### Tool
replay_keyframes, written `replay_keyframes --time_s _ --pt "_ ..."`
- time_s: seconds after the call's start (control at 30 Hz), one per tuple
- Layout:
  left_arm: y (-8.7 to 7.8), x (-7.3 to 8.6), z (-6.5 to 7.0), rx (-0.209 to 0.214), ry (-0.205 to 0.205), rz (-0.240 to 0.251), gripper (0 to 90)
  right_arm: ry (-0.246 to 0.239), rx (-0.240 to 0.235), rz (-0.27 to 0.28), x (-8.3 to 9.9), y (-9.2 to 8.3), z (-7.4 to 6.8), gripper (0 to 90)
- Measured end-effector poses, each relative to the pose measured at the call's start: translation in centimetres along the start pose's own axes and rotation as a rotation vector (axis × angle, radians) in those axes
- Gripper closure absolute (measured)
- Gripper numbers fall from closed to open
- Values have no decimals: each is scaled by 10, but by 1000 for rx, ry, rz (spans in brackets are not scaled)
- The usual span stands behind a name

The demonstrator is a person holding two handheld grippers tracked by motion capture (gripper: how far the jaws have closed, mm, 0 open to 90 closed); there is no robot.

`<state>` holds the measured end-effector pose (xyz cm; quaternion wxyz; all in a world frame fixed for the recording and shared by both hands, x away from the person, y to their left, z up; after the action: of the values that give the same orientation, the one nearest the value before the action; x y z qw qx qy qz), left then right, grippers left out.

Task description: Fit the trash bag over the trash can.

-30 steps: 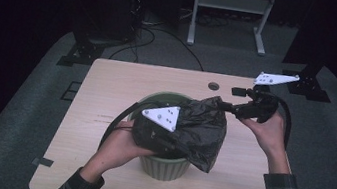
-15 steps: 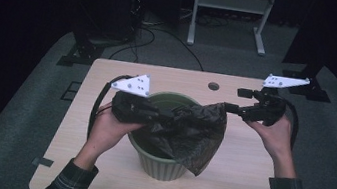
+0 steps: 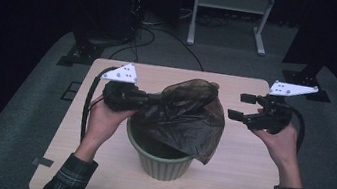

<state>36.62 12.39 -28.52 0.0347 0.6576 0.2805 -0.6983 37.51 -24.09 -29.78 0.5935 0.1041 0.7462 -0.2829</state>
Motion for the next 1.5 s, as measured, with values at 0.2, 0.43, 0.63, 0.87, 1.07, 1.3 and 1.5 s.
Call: replay_keyframes --time_s 0.2,0.43,0.63,0.87,1.07,1.3,1.5 --pt "-7 6 -10 -52 -38 18 900 1 -25 -2 3 2 -6 132" --pt "-12 12 -11 -60 -49 29 900 34 -99 -35 12 18 -10 256" --pt "-24 15 -15 -79 -59 45 900 45 -141 -78 21 29 -13 441" --pt "-43 22 -20 -107 -70 56 900 6 -181 -117 24 38 -19 766" --pt "-59 30 -23 -127 -81 61 900 -32 -104 -129 21 44 -14 896" --pt "-76 48 -21 -134 -109 62 900 -40 14 -100 4 62 9 897" --pt "-76 57 -20 -124 -118 55 900 -24 23 -72 2 68 12 775"
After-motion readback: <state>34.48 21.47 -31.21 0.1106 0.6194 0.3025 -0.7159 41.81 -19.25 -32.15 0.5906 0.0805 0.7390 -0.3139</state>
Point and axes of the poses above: each handheld gripper's, and its own axes: y roughly forward along the jaws, x roughly out of its underside, z roughly to its right, the point moved 3 cm from there along y, roughly forward along the jaws, and after that the axes turned 6 degrees about z, right-handed, at the moved point
